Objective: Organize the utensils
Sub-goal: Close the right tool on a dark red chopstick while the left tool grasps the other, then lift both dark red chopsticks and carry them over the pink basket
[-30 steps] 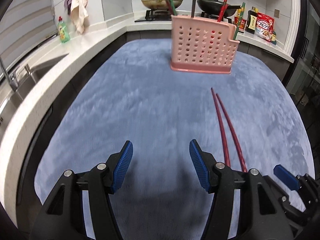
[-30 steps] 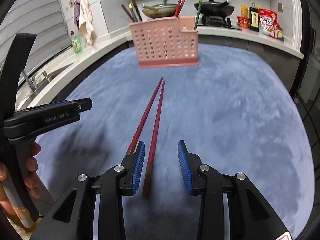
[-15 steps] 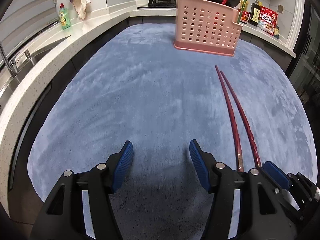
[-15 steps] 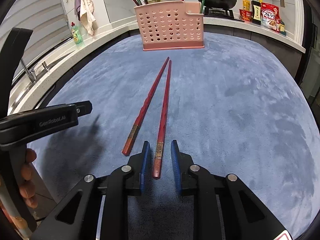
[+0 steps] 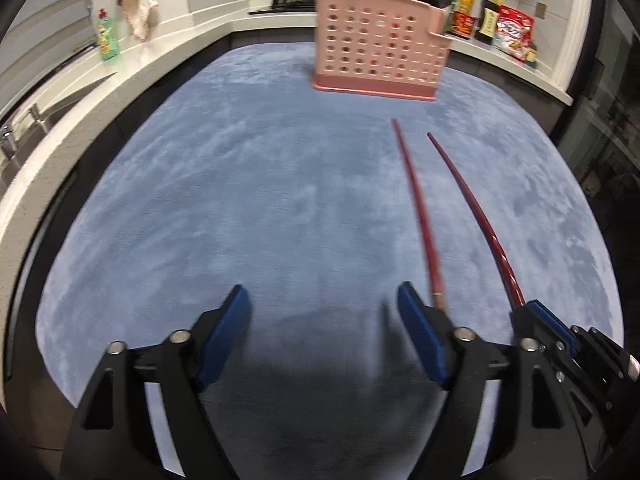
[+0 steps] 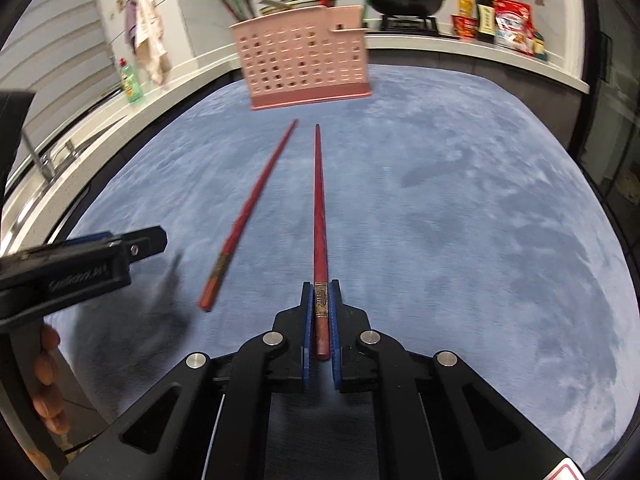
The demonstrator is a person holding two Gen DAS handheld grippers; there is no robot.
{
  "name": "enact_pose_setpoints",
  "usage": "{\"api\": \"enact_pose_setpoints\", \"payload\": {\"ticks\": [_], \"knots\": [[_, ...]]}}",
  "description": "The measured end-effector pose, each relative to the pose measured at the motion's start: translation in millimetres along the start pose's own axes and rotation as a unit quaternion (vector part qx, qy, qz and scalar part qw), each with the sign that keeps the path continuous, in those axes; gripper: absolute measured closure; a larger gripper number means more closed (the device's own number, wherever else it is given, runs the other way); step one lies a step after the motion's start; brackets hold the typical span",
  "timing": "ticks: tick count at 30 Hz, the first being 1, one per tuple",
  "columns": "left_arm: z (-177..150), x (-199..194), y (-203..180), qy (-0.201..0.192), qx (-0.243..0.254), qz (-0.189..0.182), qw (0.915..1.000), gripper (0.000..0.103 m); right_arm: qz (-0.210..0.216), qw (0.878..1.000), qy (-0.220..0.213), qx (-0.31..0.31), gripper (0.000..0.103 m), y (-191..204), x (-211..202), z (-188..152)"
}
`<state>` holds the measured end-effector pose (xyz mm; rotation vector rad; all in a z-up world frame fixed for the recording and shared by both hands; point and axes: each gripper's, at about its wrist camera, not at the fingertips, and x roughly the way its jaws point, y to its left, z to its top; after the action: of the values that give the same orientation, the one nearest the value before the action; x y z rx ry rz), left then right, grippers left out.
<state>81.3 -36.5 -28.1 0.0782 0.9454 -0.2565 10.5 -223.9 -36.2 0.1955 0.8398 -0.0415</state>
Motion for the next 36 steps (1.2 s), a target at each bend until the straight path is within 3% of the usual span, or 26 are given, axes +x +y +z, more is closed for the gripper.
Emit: {"api": "enact_pose_setpoints", "payload": {"ticks": [10, 17, 25, 36], "knots": [[-6.2, 16.2, -32.4, 0.023, 0.023, -0.027, 0.9991, 0.024, 0.000, 1.000, 0.004, 0.022, 0.096, -19.3, -4.3, -6.3], [-7.6, 19.2, -35.7, 0.022, 0.029, -0.013, 0.9992, 0.043, 0.007, 1.000, 0.005, 0.027, 0.096, -21.2, -2.5, -8.5], [-5.1, 17.7, -35.7, 0.027, 0.032, -0.020, 0.9989, 0.093, 0.008, 1.000, 0.005, 0.027, 0.096, -21.5, -2.7, -9.1], [-4.6, 11.0, -25.6, 0.040, 0.007, -0.042, 0.9983, 0.096, 0.013, 1.000, 0.000, 0.028, 0.096, -20.3, -7.8, -7.7]]}}
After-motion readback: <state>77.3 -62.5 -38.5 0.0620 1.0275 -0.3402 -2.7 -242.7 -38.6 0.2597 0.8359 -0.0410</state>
